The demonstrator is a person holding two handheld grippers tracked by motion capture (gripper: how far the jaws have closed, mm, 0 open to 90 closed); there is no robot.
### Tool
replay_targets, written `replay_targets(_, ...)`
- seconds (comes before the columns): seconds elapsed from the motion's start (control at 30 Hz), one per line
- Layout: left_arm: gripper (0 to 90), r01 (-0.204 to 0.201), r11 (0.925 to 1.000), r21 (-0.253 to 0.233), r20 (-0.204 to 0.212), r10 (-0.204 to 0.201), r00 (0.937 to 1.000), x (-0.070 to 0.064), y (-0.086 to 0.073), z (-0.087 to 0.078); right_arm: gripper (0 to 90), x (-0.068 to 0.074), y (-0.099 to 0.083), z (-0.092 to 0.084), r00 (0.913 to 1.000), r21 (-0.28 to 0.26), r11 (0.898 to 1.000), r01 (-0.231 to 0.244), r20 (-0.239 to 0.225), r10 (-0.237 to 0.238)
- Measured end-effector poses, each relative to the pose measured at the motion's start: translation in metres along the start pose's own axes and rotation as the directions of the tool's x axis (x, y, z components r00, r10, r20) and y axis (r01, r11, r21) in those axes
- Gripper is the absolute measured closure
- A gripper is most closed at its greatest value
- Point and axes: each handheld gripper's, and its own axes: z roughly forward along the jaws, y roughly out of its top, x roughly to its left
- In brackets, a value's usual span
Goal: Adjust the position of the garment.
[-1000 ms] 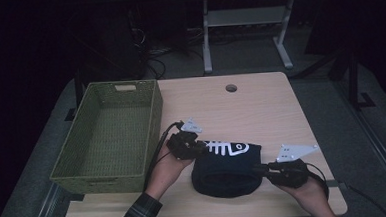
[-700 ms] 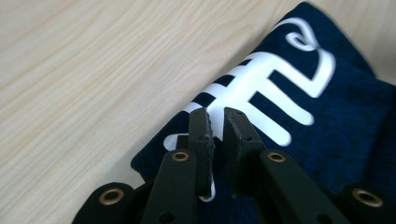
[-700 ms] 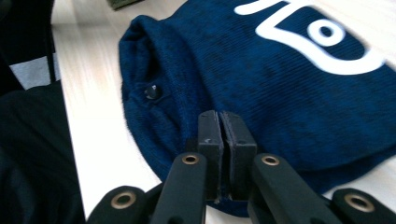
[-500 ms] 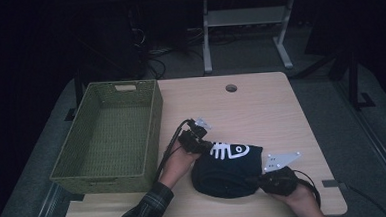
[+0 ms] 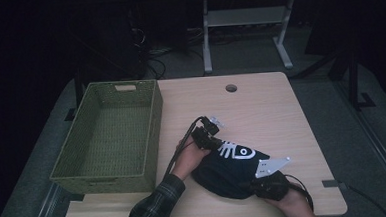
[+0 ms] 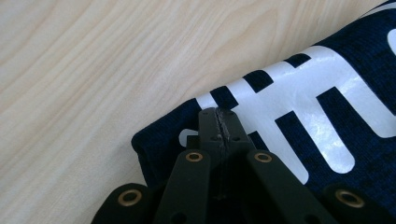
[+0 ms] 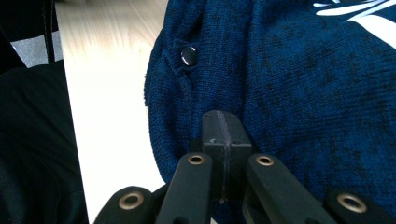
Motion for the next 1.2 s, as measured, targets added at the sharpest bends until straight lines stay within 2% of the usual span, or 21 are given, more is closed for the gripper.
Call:
replay_targets(0.2, 85.9, 0.008, 0.9994, -0.033, -0.001, -0.009, 1.0, -0.006, -0.001, -0.017, 89.3, 0.001, 0.0, -0.002, 0.9999, -0.008, 1.0, 0.01, 0.01, -0.01)
replay_targets(0.33, 79.5, 0.019, 0.9987, -0.047, 0.004, -0.019, 0.9998, -0.013, -0.006, -0.031, 71.4, 0.001, 0.001, -0.011, 0.9989, -0.046, 0.999, 0.01, 0.047, -0.008)
replay_targets(0.43, 72.4, 0.021, 0.9982, -0.056, 0.002, -0.021, 0.9998, -0.015, -0.011, -0.04, 62.6, 0.0, 0.002, -0.02, 0.9967, -0.082, 0.997, 0.001, 0.081, 0.006)
replay_targets(0.47, 66.6, 0.03, 0.9976, -0.062, -0.008, -0.031, 0.9995, -0.017, -0.012, -0.042, 54.8, -0.001, 0.002, -0.026, 0.9929, -0.099, 0.995, -0.015, 0.116, 0.026)
replay_targets(0.5, 66.6, 0.022, 0.9986, -0.047, -0.012, -0.023, 0.9997, -0.016, -0.014, -0.045, 54.8, -0.001, 0.002, -0.026, 0.9929, -0.099, 0.995, -0.015, 0.116, 0.026)
replay_targets(0.53, 61.5, 0.031, 0.9984, -0.048, -0.012, -0.031, 0.9994, -0.016, -0.017, -0.047, 49.6, -0.005, 0.0, -0.031, 0.9888, -0.113, 0.993, -0.019, 0.145, 0.035)
replay_targets(0.57, 61.5, 0.037, 0.9984, -0.042, -0.009, -0.037, 0.9993, -0.015, -0.019, -0.048, 49.6, -0.005, 0.0, -0.031, 0.9888, -0.113, 0.993, -0.019, 0.145, 0.035)
replay_targets(0.67, 53.7, 0.06, 0.9975, -0.038, -0.013, -0.06, 0.9981, -0.013, -0.025, -0.052, 41.4, -0.009, -0.002, -0.039, 0.9793, -0.139, 0.99, -0.039, 0.191, 0.066)
replay_targets(0.73, 45.0, 0.079, 0.996, -0.041, -0.01, -0.079, 0.9968, -0.012, -0.029, -0.053, 34.0, -0.014, -0.006, -0.049, 0.9663, -0.15, 0.987, -0.054, 0.241, 0.09)
replay_targets(0.77, 45.0, 0.095, 0.9943, -0.048, -0.008, -0.095, 0.9954, -0.012, -0.031, -0.053, 34.0, -0.014, -0.006, -0.049, 0.9663, -0.15, 0.987, -0.054, 0.241, 0.09)
replay_targets(0.83, 39.2, 0.09, 0.9956, -0.026, -0.009, -0.09, 0.9959, -0.009, -0.035, -0.052, 29.5, -0.018, -0.01, -0.054, 0.9524, -0.153, 0.985, -0.078, 0.281, 0.119)
replay_targets(0.87, 35.2, 0.098, 0.9947, -0.03, -0.009, -0.099, 0.9951, -0.009, -0.037, -0.051, 26.6, -0.024, -0.016, -0.058, 0.9415, -0.156, 0.984, -0.088, 0.31, 0.133)
replay_targets(0.9, 35.2, 0.103, 0.9943, -0.028, -0.006, -0.103, 0.9947, -0.008, -0.038, -0.05, 26.6, -0.024, -0.016, -0.058, 0.9415, -0.156, 0.984, -0.088, 0.31, 0.133)
replay_targets(0.93, 32.3, 0.109, 0.9938, -0.02, -0.005, -0.109, 0.994, -0.006, -0.041, -0.048, 25.5, -0.031, -0.021, -0.061, 0.9297, -0.157, 0.983, -0.096, 0.339, 0.144)
replay_targets(0.97, 31.4, 0.109, 0.9938, -0.02, -0.005, -0.109, 0.994, -0.006, -0.041, -0.048, 25.5, -0.031, -0.021, -0.061, 0.9297, -0.157, 0.983, -0.096, 0.339, 0.144)
replay_targets(1.0, 30.5, 0.111, 0.9938, -0.012, 0.0, -0.111, 0.9939, -0.006, -0.041, -0.047, 23.4, -0.038, -0.027, -0.064, 0.9182, -0.154, 0.982, -0.11, 0.363, 0.16)
replay_targets(1.03, 30.5, 0.118, 0.9929, -0.016, 0.0, -0.118, 0.993, -0.006, -0.042, -0.045, 23.4, -0.038, -0.027, -0.064, 0.9182, -0.154, 0.982, -0.11, 0.363, 0.16)
replay_targets(1.1, 29.1, 0.12, 0.9928, -0.007, 0.005, -0.12, 0.9928, -0.005, -0.044, -0.042, 21.3, -0.044, -0.032, -0.066, 0.9093, -0.155, 0.979, -0.133, 0.374, 0.183)
replay_targets(1.13, 27.5, 0.123, 0.9925, -0.005, 0.006, -0.122, 0.9925, -0.004, -0.044, -0.041, 19.7, -0.049, -0.037, -0.067, 0.9011, -0.152, 0.975, -0.16, 0.381, 0.207)
replay_targets(1.17, 27.5, 0.121, 0.9927, 0.002, 0.007, -0.121, 0.9927, -0.004, -0.045, -0.039, 19.7, -0.049, -0.037, -0.067, 0.9011, -0.152, 0.975, -0.16, 0.381, 0.207)
replay_targets(1.2, 25.7, 0.122, 0.9926, 0.003, 0.008, -0.122, 0.9926, -0.004, -0.046, -0.038, 18.6, -0.054, -0.04, -0.066, 0.8958, -0.154, 0.971, -0.18, 0.382, 0.227)
